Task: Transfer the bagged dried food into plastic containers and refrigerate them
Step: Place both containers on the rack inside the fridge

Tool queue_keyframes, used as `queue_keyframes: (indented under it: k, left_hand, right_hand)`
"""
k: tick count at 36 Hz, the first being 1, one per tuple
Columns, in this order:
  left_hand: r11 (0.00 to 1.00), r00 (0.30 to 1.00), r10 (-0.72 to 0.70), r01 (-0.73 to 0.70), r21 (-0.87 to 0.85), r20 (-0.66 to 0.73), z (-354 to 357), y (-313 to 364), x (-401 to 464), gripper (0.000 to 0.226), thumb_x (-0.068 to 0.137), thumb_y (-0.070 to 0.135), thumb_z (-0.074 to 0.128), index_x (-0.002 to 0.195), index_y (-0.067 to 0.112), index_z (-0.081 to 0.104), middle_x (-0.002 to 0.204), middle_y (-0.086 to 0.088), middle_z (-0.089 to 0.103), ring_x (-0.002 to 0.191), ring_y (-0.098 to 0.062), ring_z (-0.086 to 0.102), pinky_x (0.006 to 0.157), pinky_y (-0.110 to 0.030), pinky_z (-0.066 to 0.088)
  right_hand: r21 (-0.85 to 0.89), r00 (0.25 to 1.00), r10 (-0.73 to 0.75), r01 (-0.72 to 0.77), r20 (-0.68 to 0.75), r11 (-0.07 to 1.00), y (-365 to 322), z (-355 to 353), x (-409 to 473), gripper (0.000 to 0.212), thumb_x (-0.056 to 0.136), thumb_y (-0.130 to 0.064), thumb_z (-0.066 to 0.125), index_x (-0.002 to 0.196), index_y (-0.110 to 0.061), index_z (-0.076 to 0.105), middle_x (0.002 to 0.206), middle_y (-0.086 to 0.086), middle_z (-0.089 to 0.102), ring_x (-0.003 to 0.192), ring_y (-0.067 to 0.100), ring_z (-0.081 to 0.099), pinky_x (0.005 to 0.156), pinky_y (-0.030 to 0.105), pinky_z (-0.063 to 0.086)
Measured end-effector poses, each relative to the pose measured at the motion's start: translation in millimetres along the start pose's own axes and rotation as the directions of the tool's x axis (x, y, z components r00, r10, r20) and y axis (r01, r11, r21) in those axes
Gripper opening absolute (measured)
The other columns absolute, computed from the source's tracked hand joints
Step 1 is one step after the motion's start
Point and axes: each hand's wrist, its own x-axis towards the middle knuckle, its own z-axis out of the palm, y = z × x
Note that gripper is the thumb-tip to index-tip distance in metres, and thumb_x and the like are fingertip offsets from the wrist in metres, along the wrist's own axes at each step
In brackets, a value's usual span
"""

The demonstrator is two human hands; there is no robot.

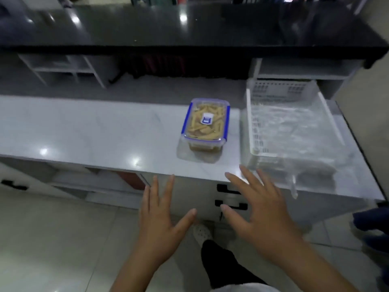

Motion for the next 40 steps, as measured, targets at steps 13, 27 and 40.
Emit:
queue_keyframes:
  k: [13, 27, 40]
  left_hand:
    - [0.996, 0.975, -0.032, 0.014, 0.084, 0.221, -49, 4, 191, 0.09, 0.086, 0.064, 0.058, 0.147, 0.061, -0.008, 0.165, 0.016, -0.012, 0.153, -0.012, -0.011, 0.123, -0.043, 0.011]
    - [0.757, 0.884, 0.036, 0.28, -0.59, 0.466, -14, 9, 301, 0.064, 0.088, 0.018, 0.075, 0.128, 0.057, 0.043, 0.109, 0.027, 0.066, 0.099, 0.001, 0.069, 0.072, -0.021, 0.058]
    - [0.843, 0.564, 0.271, 0.252, -0.476, 0.78, -65, -74, 317, 0.067, 0.086, 0.016, 0.076, 0.143, 0.037, 0.047, 0.116, 0.014, 0.066, 0.098, -0.007, 0.069, 0.066, -0.022, 0.058]
  right_hand:
    - [0.028, 0.983, 0.079, -0.085, 0.164, 0.996, 7, 25, 217, 0.08, 0.083, -0.064, 0.06, 0.15, -0.051, 0.018, 0.165, -0.011, 0.0, 0.152, 0.023, -0.002, 0.121, 0.049, 0.014]
    - [0.266, 0.922, 0.387, -0.372, -0.004, 0.889, -18, 44, 266, 0.073, 0.081, -0.04, 0.075, 0.146, -0.034, 0.043, 0.159, -0.014, 0.024, 0.135, 0.014, 0.043, 0.091, 0.02, 0.034]
    - [0.956, 0.491, 0.869, -0.277, 0.053, 0.099, -108, 121, 190, 0.048, 0.087, -0.011, 0.07, 0.128, -0.034, 0.059, 0.108, 0.0, 0.074, 0.093, 0.019, 0.074, 0.063, 0.028, 0.056]
